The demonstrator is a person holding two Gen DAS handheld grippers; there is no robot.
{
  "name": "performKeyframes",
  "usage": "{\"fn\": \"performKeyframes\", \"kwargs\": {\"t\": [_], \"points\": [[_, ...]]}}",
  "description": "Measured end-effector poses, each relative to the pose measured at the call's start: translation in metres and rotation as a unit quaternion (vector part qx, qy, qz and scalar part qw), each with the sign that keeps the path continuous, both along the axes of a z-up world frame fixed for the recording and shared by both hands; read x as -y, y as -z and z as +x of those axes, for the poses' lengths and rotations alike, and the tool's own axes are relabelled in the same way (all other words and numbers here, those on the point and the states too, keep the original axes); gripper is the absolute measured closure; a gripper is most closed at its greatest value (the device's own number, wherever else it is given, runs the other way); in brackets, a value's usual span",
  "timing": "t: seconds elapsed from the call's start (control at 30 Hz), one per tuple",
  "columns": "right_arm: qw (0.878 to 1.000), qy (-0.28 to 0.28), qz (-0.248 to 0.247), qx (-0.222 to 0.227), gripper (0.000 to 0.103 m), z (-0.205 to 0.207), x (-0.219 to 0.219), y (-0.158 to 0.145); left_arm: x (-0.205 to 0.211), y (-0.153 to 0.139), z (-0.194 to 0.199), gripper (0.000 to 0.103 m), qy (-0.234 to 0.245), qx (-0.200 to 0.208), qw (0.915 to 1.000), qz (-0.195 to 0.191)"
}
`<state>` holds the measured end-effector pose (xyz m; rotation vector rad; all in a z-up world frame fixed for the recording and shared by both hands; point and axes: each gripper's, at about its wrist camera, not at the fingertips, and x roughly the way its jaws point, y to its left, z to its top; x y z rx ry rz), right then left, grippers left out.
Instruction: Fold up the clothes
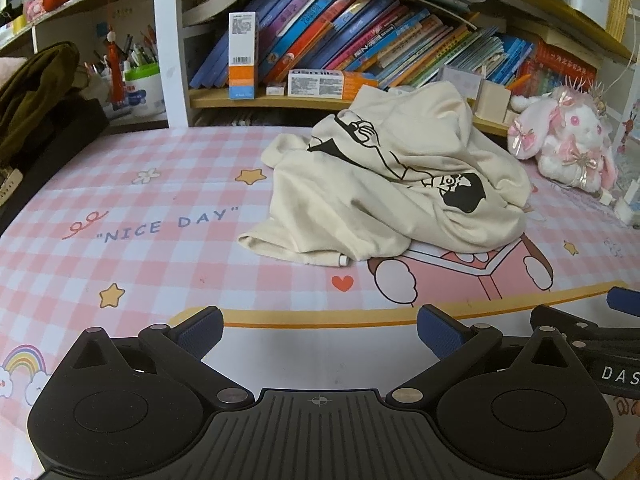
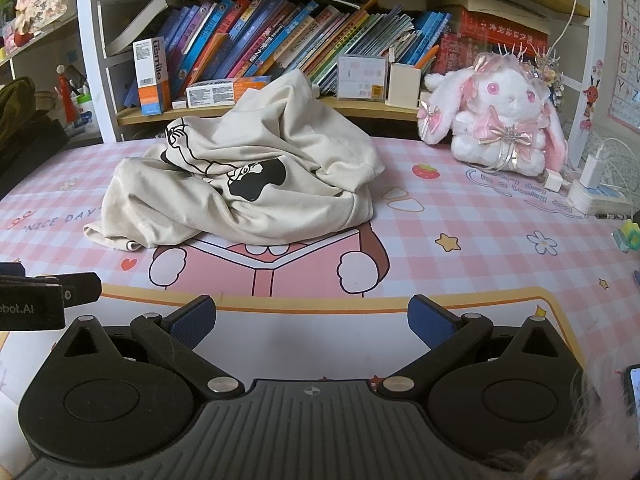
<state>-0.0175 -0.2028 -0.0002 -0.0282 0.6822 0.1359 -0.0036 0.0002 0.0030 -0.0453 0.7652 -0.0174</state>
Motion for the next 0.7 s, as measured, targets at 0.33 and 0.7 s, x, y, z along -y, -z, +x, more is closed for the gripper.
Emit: {"fn": "performKeyframes", "kwargs": {"t": [0.33,0.7], "points": [[1.000,-0.015,0.000,0.008,0.000,-0.0009,-0.0032,-0.0022,0.0020,0.0002,-0.0015,0.000,0.008,0.003,1.0000,-0.002],[1.000,-0.018,0.008,0.010,0.000,-0.0015,-0.0029,-0.0032,0.0020,-0.0004,-0.0023,0.000,0.007,0.003,1.0000,0.002]]}}
